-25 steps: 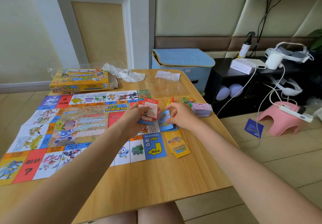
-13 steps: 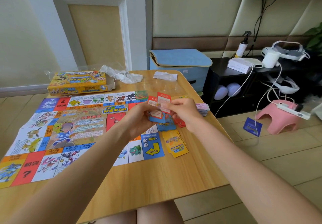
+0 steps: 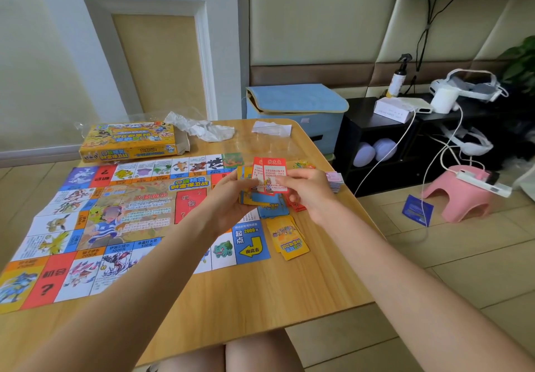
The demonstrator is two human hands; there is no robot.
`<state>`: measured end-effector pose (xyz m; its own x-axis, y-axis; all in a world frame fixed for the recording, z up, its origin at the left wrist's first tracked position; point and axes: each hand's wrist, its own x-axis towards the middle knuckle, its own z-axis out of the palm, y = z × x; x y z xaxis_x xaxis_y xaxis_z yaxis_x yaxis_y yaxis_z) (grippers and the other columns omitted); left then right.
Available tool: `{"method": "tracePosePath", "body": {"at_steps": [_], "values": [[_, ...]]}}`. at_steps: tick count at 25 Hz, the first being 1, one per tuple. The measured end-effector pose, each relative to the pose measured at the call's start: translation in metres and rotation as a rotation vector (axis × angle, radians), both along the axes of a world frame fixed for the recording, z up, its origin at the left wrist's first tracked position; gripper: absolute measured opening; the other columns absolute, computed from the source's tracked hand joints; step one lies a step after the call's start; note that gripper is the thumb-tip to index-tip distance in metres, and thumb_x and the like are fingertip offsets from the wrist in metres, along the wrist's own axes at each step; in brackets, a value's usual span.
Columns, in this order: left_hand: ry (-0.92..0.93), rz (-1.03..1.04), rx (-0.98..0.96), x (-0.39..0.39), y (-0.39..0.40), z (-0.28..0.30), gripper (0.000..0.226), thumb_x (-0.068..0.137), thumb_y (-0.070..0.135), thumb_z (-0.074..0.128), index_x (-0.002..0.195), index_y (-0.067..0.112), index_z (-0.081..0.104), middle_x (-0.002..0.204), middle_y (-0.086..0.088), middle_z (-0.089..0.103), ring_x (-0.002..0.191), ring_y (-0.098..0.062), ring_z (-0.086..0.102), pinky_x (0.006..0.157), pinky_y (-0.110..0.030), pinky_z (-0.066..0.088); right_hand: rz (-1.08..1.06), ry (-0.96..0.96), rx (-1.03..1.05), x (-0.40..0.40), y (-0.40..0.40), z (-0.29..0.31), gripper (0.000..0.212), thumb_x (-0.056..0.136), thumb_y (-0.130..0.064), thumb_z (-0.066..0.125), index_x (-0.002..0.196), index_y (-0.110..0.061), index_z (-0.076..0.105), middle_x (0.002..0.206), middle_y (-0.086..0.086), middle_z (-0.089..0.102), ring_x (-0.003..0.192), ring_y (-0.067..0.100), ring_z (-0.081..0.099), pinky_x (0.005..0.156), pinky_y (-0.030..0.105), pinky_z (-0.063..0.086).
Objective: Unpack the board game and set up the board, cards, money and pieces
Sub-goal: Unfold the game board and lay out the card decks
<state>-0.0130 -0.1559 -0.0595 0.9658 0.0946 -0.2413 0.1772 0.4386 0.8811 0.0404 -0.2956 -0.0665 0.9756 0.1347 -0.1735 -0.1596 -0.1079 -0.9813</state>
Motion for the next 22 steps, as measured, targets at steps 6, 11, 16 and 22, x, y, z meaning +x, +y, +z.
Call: {"method": "tracePosePath", "body": {"at_steps": [6,11,16,22], "values": [[0.024,0.046,0.017,0.003,-0.003,0.000,0.014,0.087,-0.005,0.055,0.089,0.009,0.060,0.079,-0.007,0.069,0.061,-0.014,0.068,0.052,-0.024,0.056,0.039,0.052,0.098,-0.006,0.006,0.004,0.030,0.083,-0.005,0.066,0.113,-0.001,0.063,0.086,0.006,0.064,0.067,0.015,0.052,0.047,0.018,0.037],[0.053,0.111,-0.017,0.006,0.004,-0.004,0.022,0.094,0.004,0.049,0.113,0.012,0.057,0.096,-0.010,0.064,0.083,-0.024,0.064,0.063,-0.031,0.058,-0.212,-0.362,-0.213,-0.001,-0.005,0.018,0.013,0.087,-0.010,0.061,0.098,-0.004,0.066,0.080,-0.004,0.060,0.074,0.012,0.056,0.052,0.018,0.039],[0.014,0.055,0.002,0.008,-0.010,-0.001,0.014,0.096,0.009,0.046,0.104,0.013,0.057,0.093,-0.011,0.063,0.079,-0.021,0.062,0.069,-0.031,0.054,0.189,-0.989,-0.886,-0.010,-0.001,0.002,0.015,0.090,-0.012,0.055,0.099,-0.006,0.065,0.093,0.005,0.057,0.099,0.021,0.045,0.076,0.030,0.041],[0.007,0.106,0.055,0.013,-0.005,-0.005,0.020,0.094,0.003,0.048,0.109,0.013,0.056,0.085,-0.007,0.064,0.071,-0.017,0.064,0.057,-0.027,0.056,0.212,-0.400,-0.320,-0.008,-0.011,0.005,0.021,0.091,-0.029,0.058,0.109,-0.019,0.056,0.103,-0.005,0.051,0.091,0.012,0.056,0.076,0.015,0.045]]}}
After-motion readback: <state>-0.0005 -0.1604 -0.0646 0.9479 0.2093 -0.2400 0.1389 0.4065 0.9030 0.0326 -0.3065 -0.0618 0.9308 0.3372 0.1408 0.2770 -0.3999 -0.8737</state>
